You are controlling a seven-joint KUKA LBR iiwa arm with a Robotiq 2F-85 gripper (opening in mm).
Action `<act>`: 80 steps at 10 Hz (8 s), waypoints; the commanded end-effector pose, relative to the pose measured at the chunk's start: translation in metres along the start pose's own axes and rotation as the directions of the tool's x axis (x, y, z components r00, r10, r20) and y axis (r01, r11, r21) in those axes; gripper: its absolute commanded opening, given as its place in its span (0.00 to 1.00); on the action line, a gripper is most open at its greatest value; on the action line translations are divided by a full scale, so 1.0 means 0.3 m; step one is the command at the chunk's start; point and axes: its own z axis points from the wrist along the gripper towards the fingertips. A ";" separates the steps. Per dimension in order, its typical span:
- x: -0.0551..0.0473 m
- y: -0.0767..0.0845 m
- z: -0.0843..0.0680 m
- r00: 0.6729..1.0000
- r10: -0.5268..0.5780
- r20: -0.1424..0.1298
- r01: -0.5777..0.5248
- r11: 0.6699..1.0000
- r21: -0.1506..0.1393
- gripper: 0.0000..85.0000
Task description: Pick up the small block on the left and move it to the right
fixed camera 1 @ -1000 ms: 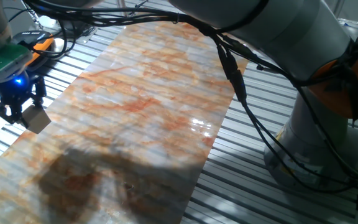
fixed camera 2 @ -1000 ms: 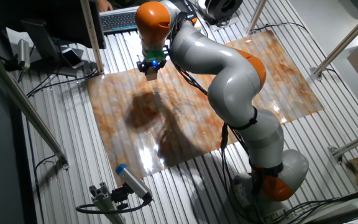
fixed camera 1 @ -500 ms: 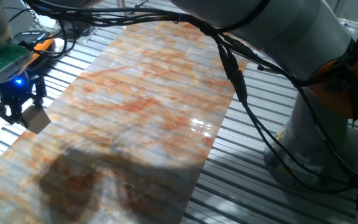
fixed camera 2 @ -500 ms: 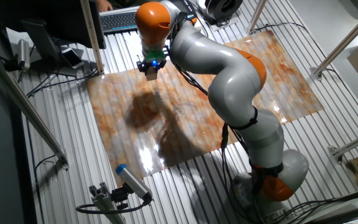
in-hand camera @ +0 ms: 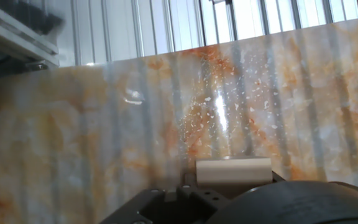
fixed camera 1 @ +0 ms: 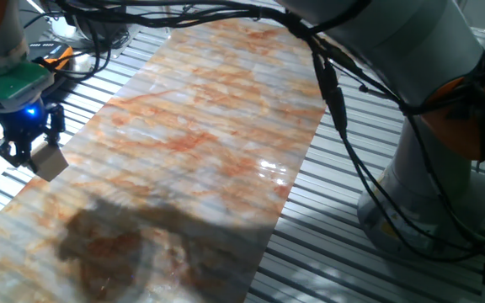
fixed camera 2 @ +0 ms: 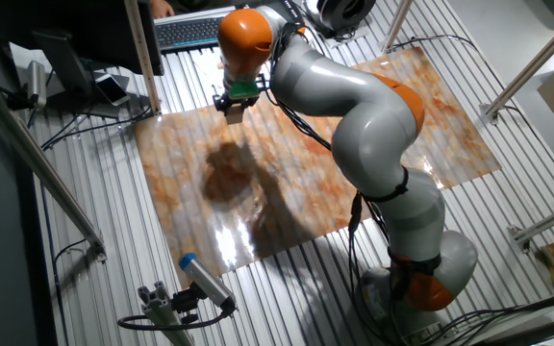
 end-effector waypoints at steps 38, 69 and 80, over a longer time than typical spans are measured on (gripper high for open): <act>0.418 0.235 0.206 0.998 0.028 0.049 -0.029 0.999 0.018 0.00; 0.440 0.245 0.415 0.997 -0.033 0.071 0.031 0.999 0.028 0.00; 0.440 0.253 0.420 0.995 -0.018 0.101 0.010 0.997 0.075 0.20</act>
